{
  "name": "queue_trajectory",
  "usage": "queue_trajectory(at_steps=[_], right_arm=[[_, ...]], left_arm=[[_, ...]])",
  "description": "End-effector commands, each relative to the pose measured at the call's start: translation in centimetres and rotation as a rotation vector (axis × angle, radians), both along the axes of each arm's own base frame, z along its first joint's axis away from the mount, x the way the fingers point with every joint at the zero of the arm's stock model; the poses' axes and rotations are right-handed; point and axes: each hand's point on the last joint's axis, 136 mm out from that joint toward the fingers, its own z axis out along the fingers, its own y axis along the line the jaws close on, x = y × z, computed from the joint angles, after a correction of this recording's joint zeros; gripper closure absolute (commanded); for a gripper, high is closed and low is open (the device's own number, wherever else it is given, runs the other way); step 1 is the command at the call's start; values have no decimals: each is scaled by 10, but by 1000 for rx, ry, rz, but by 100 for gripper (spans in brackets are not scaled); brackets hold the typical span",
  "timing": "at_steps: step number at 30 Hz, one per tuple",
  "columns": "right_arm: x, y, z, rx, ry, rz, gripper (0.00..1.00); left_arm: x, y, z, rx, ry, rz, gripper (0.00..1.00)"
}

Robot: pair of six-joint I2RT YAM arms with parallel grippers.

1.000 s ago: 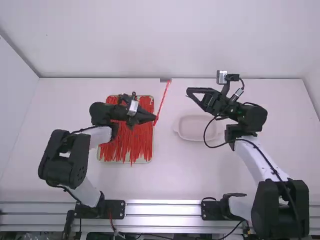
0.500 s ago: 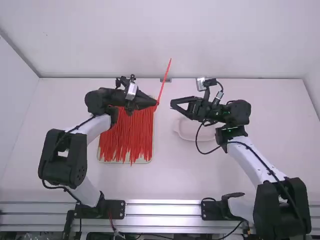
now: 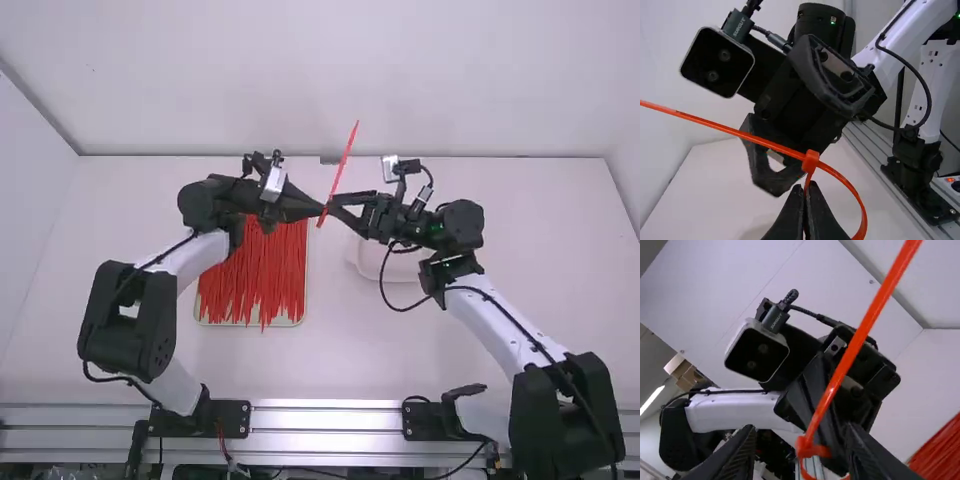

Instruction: Fasten the cable tie

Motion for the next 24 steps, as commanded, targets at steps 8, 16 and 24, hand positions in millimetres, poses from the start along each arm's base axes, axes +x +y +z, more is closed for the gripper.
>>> queue_trajectory(at_steps=[8,16,24], right_arm=[[2,-2,16,22,-43,-29,71],[3,-2,16,26,-34,-33,71],[2,-3,18,29,-51,-30,100]], left_arm=[[-8,-1,17,-15,-47,-3,99],[-10,-4,17,-15,-48,-13,99],[-13,-7,17,-15,-48,-25,99]])
